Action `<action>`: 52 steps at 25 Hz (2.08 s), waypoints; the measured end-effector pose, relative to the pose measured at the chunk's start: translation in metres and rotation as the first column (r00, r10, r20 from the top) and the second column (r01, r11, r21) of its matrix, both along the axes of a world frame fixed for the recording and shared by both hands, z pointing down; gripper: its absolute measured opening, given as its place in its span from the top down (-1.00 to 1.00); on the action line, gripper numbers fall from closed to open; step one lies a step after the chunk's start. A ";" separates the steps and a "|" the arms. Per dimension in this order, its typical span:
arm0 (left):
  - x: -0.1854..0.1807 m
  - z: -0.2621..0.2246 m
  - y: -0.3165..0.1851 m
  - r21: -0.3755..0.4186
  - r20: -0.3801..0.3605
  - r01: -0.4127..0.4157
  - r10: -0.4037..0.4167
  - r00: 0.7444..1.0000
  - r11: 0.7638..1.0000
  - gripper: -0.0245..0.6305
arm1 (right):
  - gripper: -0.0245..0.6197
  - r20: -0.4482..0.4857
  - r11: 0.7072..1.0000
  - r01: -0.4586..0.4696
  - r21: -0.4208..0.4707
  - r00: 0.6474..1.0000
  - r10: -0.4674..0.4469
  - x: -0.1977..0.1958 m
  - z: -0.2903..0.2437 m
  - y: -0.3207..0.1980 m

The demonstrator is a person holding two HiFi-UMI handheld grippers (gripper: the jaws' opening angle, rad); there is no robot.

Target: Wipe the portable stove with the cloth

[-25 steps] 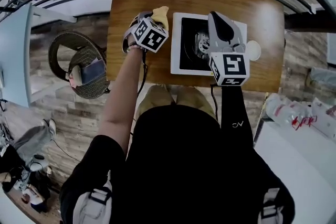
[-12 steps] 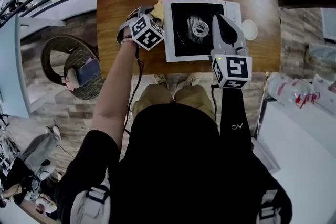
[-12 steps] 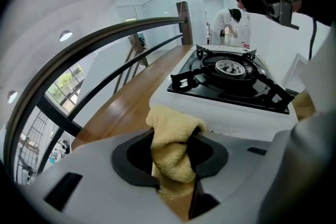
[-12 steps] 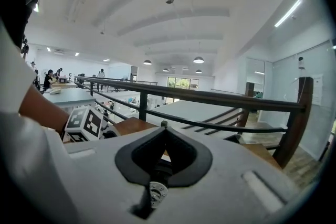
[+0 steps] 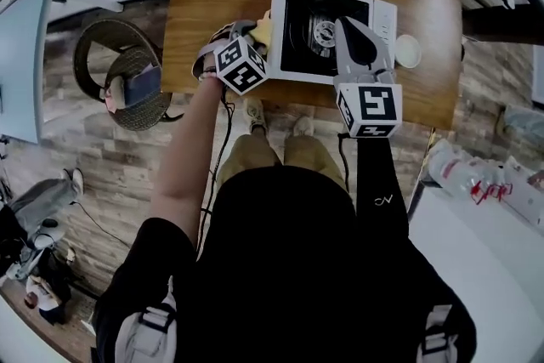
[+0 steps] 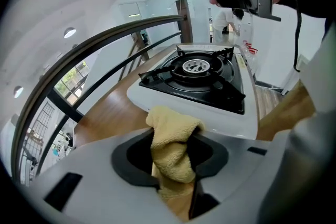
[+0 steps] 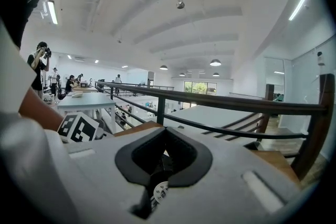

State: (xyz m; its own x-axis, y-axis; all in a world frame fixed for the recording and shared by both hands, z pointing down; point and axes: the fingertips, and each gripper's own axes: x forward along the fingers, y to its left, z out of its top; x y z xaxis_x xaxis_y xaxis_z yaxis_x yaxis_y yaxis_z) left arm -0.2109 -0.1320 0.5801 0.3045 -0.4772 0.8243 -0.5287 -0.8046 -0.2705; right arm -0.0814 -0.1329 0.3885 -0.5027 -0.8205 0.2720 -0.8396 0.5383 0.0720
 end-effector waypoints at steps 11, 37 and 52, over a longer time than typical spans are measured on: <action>-0.004 0.001 0.086 0.002 0.028 0.175 -0.175 0.984 0.985 0.50 | 0.92 0.011 0.994 0.104 0.034 0.994 -0.105 0.022 -0.007 0.047; 0.187 0.003 0.123 -0.031 -0.093 -0.009 0.006 0.996 0.999 0.50 | 0.92 0.016 0.994 -0.088 0.058 0.996 0.087 0.187 -0.010 0.095; 0.315 -0.006 0.148 -0.022 -0.181 -0.255 0.247 0.952 0.967 0.50 | 0.93 -0.013 0.971 -0.232 0.048 0.972 0.233 0.258 -0.005 0.122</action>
State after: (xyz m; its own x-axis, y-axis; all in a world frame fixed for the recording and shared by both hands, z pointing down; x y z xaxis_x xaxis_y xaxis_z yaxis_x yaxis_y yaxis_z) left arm 0.1041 0.0163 0.5746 0.5509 -0.3307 0.7663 -0.3442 -0.9264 -0.1524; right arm 0.1764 -0.0108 0.3837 -0.2917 -0.9262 0.2388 -0.9398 0.3240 0.1085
